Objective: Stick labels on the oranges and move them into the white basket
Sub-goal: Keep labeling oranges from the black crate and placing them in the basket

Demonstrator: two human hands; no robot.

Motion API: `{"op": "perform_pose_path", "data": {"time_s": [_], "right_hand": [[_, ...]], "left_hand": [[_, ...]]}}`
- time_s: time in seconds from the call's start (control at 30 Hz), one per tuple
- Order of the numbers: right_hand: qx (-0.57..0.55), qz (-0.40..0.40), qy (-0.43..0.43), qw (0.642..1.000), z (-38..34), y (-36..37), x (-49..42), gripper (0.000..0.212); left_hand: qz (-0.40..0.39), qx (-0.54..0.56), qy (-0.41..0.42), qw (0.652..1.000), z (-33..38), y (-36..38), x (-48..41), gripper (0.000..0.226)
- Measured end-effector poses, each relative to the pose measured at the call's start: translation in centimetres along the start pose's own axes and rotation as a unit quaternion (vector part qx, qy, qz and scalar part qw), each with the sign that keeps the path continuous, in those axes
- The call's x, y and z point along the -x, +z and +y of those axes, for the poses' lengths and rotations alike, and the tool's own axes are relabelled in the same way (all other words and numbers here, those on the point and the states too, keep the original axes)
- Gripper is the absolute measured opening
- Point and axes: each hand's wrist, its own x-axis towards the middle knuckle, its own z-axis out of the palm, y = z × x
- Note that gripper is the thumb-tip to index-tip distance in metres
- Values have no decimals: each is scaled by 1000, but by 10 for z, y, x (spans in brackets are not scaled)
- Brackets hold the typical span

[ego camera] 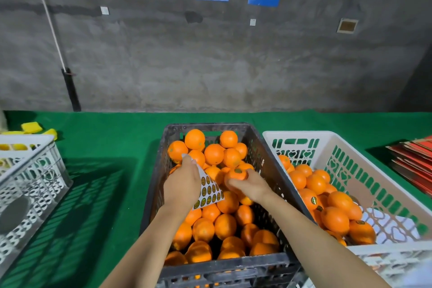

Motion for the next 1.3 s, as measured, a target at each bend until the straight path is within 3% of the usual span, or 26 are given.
{"op": "perform_pose_path", "data": {"time_s": [0.1,0.17,0.23,0.33,0.43,0.6,0.67,0.73,0.8,0.87,0.9,0.97,1.03,1.17,1.3], "right_hand": [[-240,82,88,963,-13,-8,0,64],[-449,84,90,885,-18,-18,0,71],[-615,64,55,784,-21,-28,3,78],[-740,72,44,667,-18,-41,6,99],[-786,89,29,611,-18,-43,5,104],[-759,146,33,633,-17,-36,-1,74],[-732,146,35,665,-17,-35,-2,66],[-657,149,43,737,-18,-32,1,58],[-523,160,27,837,-19,-22,4,41],[-291,179,-56,938,-19,-7,7,29],[-151,178,-117,965,-17,1,10,27],[75,157,-228,958,-16,15,18,34],[179,154,-323,916,-17,26,22,43],[260,163,-428,850,-21,38,26,46],[260,180,-419,852,-22,39,28,42]], "left_hand": [[2,-4,2,1000,-1,2,0,40],[6,-7,7,1000,-3,3,0,39],[8,-11,11,1000,-3,4,0,38],[4,-26,18,999,-1,4,-1,36],[-2,-30,28,999,0,4,-1,38],[-23,5,42,999,1,3,1,27],[-38,79,24,996,2,4,1,21],[-43,186,-24,981,5,2,-1,28],[-40,264,-75,961,6,0,-4,32],[-39,327,-116,937,5,-2,-7,33],[-40,363,-138,921,4,-2,-8,34],[-50,432,-192,880,2,-1,-10,31],[-61,487,-240,838,2,-3,-10,25],[-102,546,-291,779,8,-4,-11,28],[-150,597,-284,735,11,-4,-9,40]]}}
